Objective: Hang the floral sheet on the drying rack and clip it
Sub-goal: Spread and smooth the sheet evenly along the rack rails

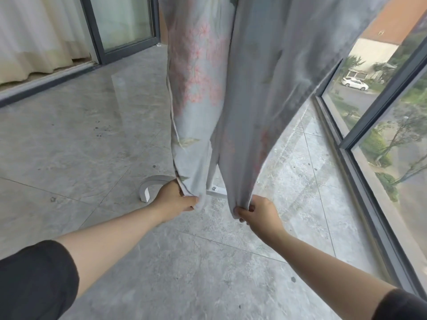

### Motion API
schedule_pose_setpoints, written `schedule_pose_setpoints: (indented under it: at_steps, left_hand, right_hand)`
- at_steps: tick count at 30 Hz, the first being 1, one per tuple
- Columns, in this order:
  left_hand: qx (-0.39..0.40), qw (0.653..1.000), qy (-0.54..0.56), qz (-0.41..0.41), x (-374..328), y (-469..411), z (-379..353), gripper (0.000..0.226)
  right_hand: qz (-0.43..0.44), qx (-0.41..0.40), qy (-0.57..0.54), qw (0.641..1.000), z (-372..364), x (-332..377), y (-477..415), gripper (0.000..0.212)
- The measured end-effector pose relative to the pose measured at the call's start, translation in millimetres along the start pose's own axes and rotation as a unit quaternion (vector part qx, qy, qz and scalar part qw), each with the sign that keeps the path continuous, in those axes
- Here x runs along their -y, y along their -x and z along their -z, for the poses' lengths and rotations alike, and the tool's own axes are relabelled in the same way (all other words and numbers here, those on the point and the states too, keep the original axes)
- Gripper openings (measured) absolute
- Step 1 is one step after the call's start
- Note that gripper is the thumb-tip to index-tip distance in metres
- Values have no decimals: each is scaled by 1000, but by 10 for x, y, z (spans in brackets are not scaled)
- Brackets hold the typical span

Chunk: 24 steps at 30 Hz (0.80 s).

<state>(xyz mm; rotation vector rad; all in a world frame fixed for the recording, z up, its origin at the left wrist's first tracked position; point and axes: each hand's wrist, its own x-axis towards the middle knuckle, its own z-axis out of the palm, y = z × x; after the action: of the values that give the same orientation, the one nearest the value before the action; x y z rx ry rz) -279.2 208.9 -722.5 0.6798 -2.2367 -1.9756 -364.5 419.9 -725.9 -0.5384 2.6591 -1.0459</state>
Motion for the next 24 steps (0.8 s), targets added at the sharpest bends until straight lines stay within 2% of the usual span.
schedule_pose_setpoints:
  at_steps: [4, 8, 10, 15, 17, 21, 24]
  left_hand:
    - [5, 998, -53, -26, 102, 16, -60, 24]
    - [-4, 990, -139, -24, 235, -29, -93, 7]
    - [-6, 989, -143, -20, 313, -45, -108, 22]
    - [-14, 984, -175, -30, 490, -66, -121, 26]
    - [-15, 985, -170, -27, 534, -72, -131, 22]
    - [0, 985, -168, -28, 574, -57, -182, 14]
    - [-2, 986, -165, -23, 617, -51, -234, 14]
  right_hand:
    - [-15, 6, -34, 999, -122, -59, 55, 9]
    - [-13, 2, -66, 998, -257, -55, 78, 11]
    - [-11, -3, -91, 996, -318, -58, 85, 15]
    - [14, 13, -131, 991, -457, -43, 104, 44]
    - [31, 21, -130, 991, -503, -33, 98, 47]
    - [43, 59, -93, 993, -563, -65, 97, 39]
    - [34, 58, -74, 995, -588, -115, 92, 40]
